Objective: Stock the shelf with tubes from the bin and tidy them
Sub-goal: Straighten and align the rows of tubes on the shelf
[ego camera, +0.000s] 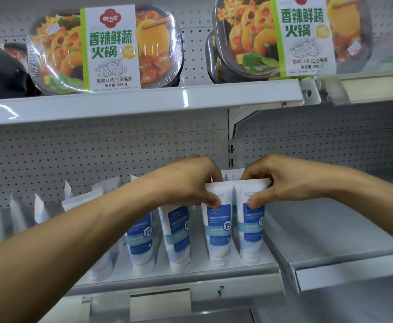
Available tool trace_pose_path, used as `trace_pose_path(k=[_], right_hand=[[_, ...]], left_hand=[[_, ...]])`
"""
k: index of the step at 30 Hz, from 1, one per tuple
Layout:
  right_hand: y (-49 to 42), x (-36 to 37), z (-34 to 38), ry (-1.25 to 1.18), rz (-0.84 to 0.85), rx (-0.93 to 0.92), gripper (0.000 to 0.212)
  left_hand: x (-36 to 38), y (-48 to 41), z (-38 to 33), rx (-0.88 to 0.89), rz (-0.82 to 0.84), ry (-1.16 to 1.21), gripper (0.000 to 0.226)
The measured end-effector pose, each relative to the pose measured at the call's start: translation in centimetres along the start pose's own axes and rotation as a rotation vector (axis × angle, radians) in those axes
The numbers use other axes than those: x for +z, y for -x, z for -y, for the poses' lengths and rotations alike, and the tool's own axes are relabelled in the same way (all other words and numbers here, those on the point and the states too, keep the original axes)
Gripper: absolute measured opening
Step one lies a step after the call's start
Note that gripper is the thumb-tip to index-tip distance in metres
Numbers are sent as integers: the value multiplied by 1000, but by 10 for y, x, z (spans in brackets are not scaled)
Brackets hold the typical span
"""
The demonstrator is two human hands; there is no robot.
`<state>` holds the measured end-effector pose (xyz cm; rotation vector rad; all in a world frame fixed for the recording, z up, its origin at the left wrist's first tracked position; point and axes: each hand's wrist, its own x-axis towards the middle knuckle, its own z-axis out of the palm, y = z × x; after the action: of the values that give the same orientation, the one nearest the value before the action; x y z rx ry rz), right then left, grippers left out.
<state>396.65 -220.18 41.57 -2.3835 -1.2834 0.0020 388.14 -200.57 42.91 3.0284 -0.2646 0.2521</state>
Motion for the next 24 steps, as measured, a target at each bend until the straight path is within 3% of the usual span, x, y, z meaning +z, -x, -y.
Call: trace_pose_path(k=[3, 7, 9, 12, 18, 24], right_hand=[[1, -5, 6, 13, -69, -9, 21], [-2, -15, 18, -1, -232, -67, 10], [-10, -16, 23, -22, -282, -92, 5], [-29, -13, 27, 11, -291, -97, 4], [-73, -7, 38, 225, -23, 1, 29], [-96, 9, 41, 248, 156, 52, 27]], left_hand=[[-15, 7, -1, 13, -82, 15, 31], [-50, 22, 16, 43, -261, 77, 16], [-59, 25, 35, 10, -252, 95, 12], [-57, 22, 61, -38, -113, 86, 24], [-34, -3, 81, -57, 108, -17, 46], [-19, -26, 86, -7, 132, -27, 30]])
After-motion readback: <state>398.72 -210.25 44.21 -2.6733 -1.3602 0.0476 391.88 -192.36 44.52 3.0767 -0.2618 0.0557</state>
